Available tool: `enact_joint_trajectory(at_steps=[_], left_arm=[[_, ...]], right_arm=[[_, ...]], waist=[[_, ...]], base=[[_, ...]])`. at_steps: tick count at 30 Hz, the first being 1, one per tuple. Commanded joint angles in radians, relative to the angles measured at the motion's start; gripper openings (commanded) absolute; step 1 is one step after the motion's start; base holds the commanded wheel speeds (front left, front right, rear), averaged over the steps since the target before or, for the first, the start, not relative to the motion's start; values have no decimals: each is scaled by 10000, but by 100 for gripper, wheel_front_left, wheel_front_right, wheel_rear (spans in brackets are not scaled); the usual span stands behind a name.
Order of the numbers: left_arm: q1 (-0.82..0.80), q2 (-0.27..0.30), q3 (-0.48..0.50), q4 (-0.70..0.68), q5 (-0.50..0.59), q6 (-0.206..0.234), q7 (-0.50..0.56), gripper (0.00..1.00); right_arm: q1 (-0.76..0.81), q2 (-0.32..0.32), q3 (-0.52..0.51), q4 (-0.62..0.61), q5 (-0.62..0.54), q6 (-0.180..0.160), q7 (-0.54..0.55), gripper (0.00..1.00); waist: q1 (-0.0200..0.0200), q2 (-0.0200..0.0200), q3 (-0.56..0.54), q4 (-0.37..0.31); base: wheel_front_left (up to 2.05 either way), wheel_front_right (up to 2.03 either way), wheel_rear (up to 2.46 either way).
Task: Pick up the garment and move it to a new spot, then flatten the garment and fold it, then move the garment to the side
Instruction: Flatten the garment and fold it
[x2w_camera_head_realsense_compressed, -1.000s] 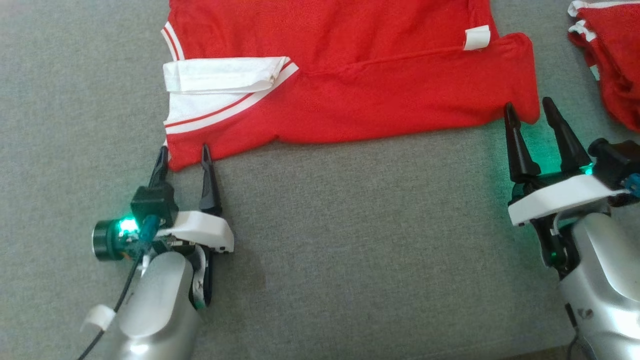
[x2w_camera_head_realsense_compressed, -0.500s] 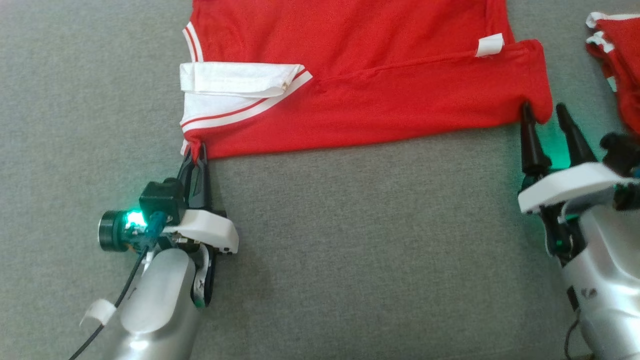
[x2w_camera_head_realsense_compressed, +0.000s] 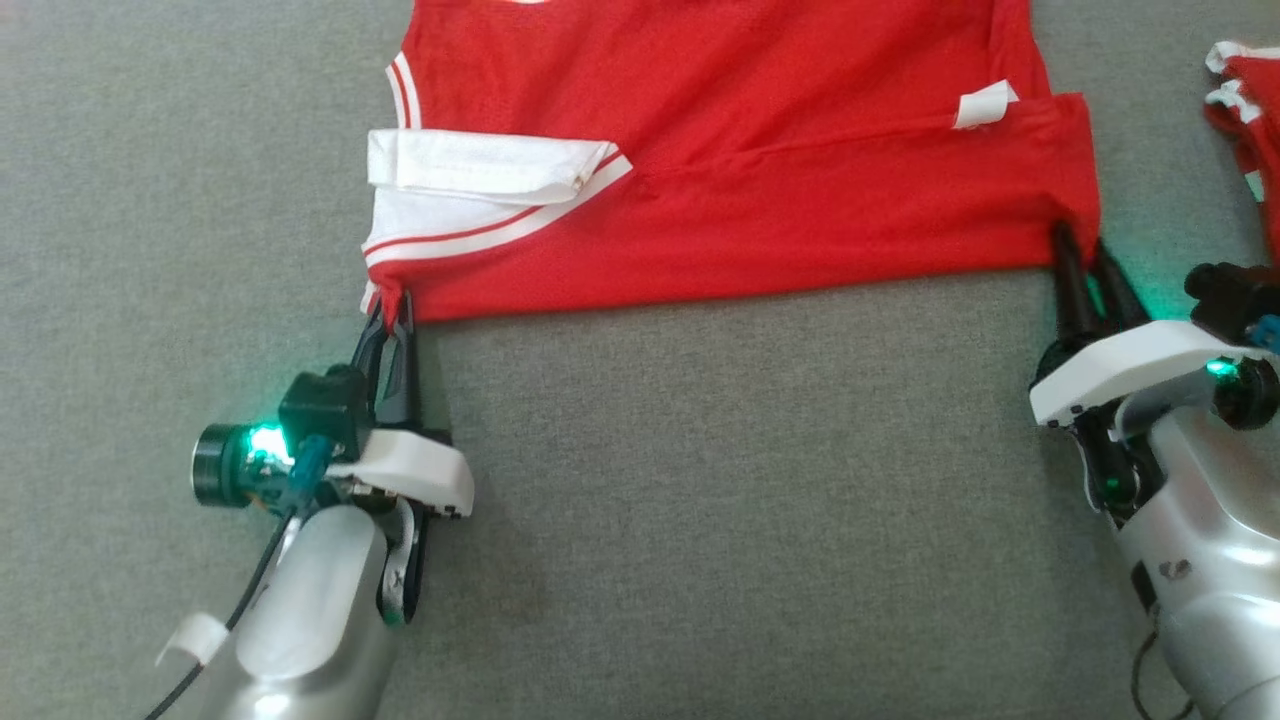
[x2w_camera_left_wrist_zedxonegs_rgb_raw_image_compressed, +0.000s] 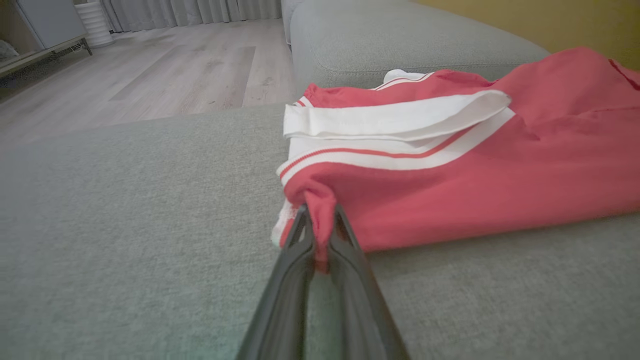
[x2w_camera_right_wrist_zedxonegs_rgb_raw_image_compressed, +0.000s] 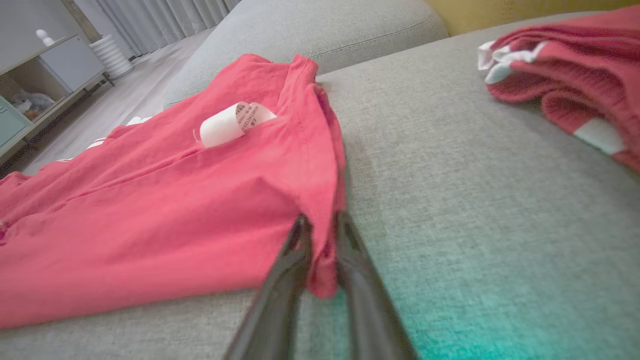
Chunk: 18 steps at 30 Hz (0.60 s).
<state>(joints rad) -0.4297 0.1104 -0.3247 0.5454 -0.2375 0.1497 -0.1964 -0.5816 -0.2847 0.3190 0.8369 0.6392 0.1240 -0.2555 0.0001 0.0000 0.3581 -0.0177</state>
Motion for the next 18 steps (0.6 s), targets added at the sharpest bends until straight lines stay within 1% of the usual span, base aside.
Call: enact_joint_trajectory(at_steps=[1,5,11,14,18], left_arm=[[94,354,292,-287,46,98,-112,0],[407,373,203,-518,-12,-5,-249,0],[1410,411,-22,-1040,-70,-128,-409,0],[2124,474,-171,-1394,-75,-119,-402,0],[3205,614,-319,-2025,-109,9,-209,0]], right_arm=[[150,-211,239,-247,115,67,-62,0],[598,-563,486,-612,436,67,-63,0],[1794,-1323,893,-1580,912,67,-63,0],[2544,-1778,1095,-2048,1145,67,-63,0],[3520,-2354,1055,-2549,1307,67,-63,0]], waist=[[-1,0,-44,21],[-1,0,-307,57],[-1,0,-800,29],[-1,0,-1023,21],[-1,0,-1257,15]], base=[[0,0,0],[0,0,0],[0,0,0],[0,0,0],[0,0,0]])
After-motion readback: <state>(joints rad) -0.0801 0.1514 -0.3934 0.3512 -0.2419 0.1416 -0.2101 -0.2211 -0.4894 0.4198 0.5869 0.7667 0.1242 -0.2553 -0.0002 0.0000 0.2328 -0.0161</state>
